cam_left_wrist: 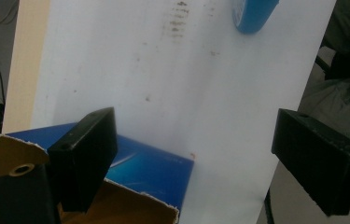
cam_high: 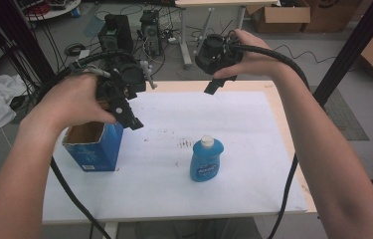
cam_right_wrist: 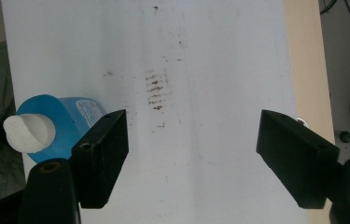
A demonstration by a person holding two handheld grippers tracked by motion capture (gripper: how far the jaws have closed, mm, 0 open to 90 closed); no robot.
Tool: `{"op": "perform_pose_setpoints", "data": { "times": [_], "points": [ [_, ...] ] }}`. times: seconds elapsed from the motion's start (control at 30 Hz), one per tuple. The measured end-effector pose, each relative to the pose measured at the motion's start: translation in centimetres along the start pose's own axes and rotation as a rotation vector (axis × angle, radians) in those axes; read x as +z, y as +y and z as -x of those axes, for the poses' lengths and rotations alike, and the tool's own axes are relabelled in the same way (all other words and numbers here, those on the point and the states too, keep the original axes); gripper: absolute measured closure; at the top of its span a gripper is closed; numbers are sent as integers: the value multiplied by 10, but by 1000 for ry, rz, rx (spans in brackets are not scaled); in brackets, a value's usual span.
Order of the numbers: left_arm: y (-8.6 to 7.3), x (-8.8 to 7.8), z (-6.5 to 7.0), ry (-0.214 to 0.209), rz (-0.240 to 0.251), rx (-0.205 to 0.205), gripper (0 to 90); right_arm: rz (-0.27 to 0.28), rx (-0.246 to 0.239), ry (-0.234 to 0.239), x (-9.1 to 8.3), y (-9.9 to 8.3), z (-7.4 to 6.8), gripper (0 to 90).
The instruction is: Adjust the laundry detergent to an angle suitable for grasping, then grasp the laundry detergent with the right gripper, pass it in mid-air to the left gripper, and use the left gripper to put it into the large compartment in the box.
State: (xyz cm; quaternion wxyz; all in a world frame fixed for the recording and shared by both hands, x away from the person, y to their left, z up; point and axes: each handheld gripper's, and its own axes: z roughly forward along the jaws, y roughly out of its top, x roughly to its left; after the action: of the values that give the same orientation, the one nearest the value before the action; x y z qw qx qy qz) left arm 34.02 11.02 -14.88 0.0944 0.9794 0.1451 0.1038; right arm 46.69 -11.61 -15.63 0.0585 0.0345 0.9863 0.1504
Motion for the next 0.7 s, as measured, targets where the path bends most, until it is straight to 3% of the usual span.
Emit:
{"op": "perform_pose_setpoints", "data": {
  "times": [0.23,0.53,0.7],
  "points": [
    [3,0,1,3,-3,8,152,23,-1,-7,-5,-2,-4,251],
    [5,-4,4,7,7,17,153,69,22,4,-10,-18,-7,249],
    [2,-3,2,-1,5,15,153,143,35,36,-15,-31,-7,231]
  ]
}}
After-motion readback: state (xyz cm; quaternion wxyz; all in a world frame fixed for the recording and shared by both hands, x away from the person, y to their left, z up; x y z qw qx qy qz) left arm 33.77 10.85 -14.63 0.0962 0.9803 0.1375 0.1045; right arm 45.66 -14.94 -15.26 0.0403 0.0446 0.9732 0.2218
